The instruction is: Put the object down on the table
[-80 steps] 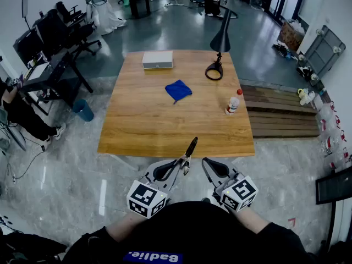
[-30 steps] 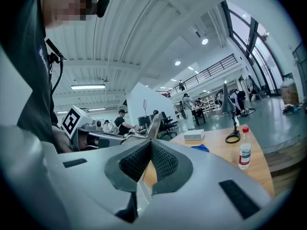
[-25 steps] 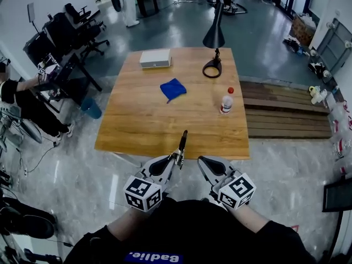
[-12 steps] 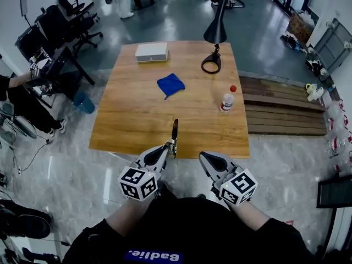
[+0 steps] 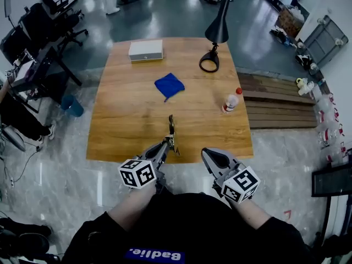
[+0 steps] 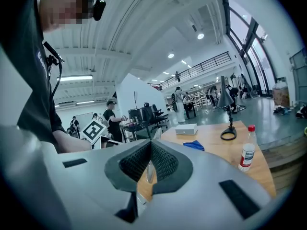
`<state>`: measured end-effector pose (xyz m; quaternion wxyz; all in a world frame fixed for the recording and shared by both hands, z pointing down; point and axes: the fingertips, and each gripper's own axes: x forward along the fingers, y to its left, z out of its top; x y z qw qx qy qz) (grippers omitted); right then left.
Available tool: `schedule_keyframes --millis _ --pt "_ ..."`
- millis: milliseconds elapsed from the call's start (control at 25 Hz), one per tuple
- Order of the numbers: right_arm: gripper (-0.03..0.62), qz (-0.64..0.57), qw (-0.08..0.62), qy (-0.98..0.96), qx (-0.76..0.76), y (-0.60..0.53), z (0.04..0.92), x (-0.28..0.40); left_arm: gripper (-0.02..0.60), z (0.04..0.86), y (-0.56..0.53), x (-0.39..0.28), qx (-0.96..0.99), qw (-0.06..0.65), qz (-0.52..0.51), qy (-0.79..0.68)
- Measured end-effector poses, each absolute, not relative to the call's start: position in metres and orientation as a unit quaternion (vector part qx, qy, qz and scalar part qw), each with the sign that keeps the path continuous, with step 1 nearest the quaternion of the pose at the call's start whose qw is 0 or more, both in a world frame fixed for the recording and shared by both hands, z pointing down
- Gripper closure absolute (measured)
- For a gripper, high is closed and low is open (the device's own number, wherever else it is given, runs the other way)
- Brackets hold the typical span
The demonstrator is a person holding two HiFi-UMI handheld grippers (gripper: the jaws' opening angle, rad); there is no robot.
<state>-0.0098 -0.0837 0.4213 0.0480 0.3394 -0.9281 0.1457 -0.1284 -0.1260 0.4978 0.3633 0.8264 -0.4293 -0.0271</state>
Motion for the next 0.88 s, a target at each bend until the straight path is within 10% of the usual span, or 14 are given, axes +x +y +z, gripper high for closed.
schedule_keyframes --millis 880 --pt "0.589 0.165 0.067 -0.923 0.343 -0.150 0.437 0.013 0.561 0.606 -0.215 -0.140 0.678 0.535 -0.242 -0.442"
